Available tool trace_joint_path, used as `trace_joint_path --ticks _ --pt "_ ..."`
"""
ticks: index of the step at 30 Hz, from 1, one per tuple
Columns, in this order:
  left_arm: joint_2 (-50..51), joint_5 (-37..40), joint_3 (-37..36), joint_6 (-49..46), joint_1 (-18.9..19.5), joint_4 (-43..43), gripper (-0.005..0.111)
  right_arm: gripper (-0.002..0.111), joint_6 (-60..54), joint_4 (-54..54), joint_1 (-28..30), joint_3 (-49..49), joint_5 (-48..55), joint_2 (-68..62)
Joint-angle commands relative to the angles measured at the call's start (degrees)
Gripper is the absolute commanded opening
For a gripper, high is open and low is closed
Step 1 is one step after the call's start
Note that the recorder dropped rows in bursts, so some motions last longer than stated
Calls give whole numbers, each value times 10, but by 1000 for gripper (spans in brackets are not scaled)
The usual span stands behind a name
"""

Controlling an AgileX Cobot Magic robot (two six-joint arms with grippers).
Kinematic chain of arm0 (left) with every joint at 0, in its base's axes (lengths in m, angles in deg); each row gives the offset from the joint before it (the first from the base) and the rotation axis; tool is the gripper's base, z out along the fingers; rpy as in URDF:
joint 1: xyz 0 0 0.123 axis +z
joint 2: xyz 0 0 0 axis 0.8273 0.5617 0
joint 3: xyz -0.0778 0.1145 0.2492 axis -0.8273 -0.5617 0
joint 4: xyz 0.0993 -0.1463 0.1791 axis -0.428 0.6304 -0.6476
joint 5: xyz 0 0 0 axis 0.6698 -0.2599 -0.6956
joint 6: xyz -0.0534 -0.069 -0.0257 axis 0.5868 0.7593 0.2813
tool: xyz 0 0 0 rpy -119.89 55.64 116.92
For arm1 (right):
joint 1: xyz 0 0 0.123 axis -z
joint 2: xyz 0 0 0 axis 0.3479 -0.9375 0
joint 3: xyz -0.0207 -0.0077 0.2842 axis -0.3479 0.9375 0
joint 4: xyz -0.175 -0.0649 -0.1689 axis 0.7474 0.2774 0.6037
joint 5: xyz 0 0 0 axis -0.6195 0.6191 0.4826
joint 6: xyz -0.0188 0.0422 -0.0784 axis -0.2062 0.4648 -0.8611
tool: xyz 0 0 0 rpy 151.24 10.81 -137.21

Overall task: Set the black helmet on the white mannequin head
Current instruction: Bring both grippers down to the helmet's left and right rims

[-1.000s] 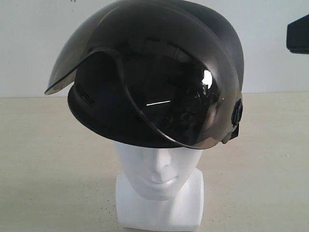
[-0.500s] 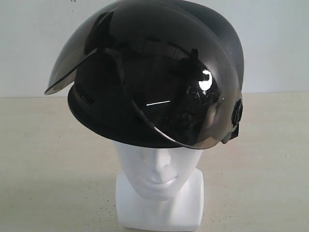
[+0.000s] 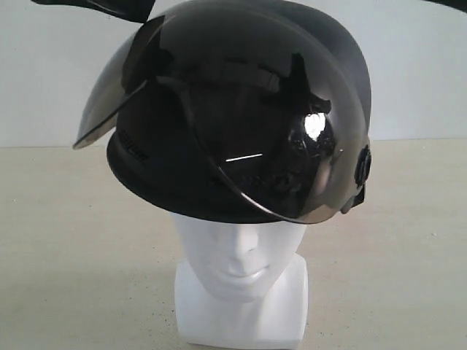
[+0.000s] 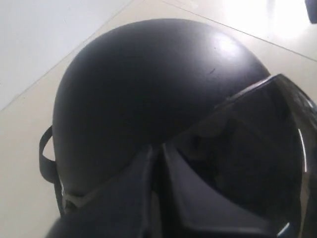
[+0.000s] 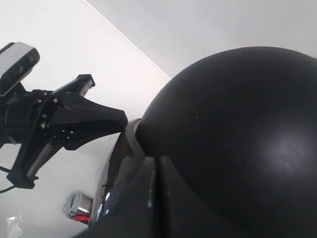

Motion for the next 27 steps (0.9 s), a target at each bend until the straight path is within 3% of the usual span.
trace_joint_path --ticks 1,6,15,27 --pt "5 -4 -3 -20 24 56 4 0 -12 -18 -1 -1 -3 -24" --pt "21 29 -3 -20 24 33 4 0 -41 -74 -19 -3 -3 -55" --pt "31 72 -8 -26 24 23 4 0 -56 -27 -128 -3 -68 -83" --pt "31 72 -68 -53 24 55 4 0 6 52 -138 -3 -43 -83"
